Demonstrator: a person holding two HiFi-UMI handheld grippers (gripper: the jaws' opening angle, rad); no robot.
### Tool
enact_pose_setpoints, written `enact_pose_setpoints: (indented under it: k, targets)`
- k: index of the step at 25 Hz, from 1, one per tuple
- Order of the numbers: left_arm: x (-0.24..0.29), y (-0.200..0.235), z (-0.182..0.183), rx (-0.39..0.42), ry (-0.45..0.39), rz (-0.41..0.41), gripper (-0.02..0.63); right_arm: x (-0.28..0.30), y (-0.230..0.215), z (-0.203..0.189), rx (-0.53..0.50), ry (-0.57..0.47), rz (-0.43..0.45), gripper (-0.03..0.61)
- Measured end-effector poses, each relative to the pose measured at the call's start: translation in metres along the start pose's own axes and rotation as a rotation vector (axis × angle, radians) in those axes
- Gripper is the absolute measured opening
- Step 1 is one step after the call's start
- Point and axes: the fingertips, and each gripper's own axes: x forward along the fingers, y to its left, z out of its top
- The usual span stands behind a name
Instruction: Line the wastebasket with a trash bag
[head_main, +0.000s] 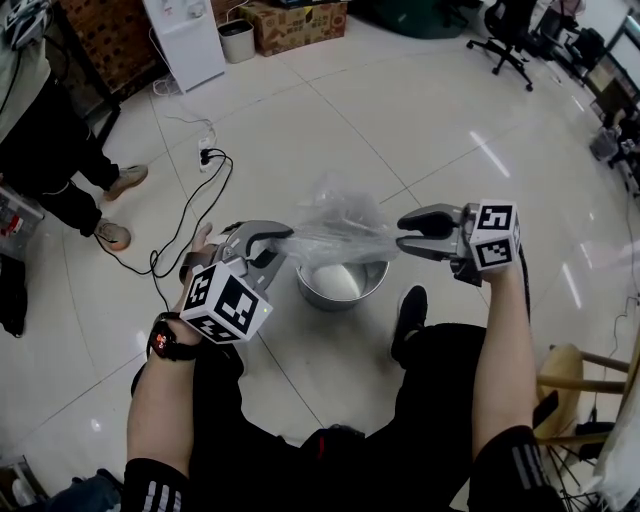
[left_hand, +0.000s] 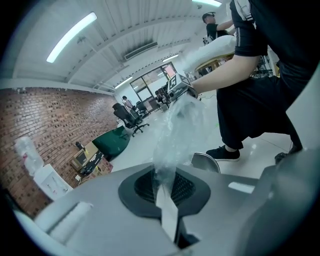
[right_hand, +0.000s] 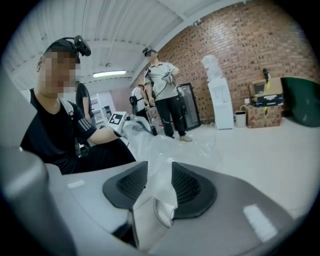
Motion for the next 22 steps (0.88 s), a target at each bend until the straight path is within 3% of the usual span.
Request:
enact_pose_setpoints:
  k: [3, 5, 8, 10, 13, 17, 18, 20, 22]
  targets:
    - [-0.008, 0.000, 0.006, 0.002, -0.038, -0.006, 0.000, -0.013, -0.042, 0.008, -0.001, -0.066, -0.181, 0.221]
    - [-0.014, 0.001, 0.010, 0.002, -0.065, -0.003, 0.000, -0.005, -0.063, -0.013, -0.066, 0.039, -0.268, 0.258]
    - [-0.020, 0.007, 0.014, -0.002, -0.096, 0.010, 0.000, 0.024, -0.073, -0.061, -0.177, 0.285, -0.276, 0.315]
    - [-0.024, 0.010, 0.018, -0.007, -0.119, 0.016, 0.000, 0.041, -0.082, -0.080, -0.240, 0.365, -0.295, 0.328]
    - [-0.032, 0.013, 0.028, -0.019, -0.157, 0.021, 0.000, 0.060, -0.097, -0.081, -0.309, 0.368, -0.352, 0.331]
    - [-0.041, 0.020, 0.037, -0.040, -0.186, 0.027, 0.000, 0.089, -0.091, -0.069, -0.380, 0.369, -0.333, 0.326]
    - [-0.043, 0.021, 0.038, -0.044, -0.193, 0.030, 0.000, 0.095, -0.086, -0.066, -0.382, 0.366, -0.312, 0.289]
    - [-0.046, 0.025, 0.043, -0.045, -0.231, 0.044, 0.000, 0.106, -0.071, -0.065, -0.359, 0.358, -0.250, 0.136]
    - [-0.050, 0.032, 0.051, -0.037, -0.292, 0.069, 0.000, 0.112, -0.054, -0.069, -0.319, 0.366, -0.161, 0.046]
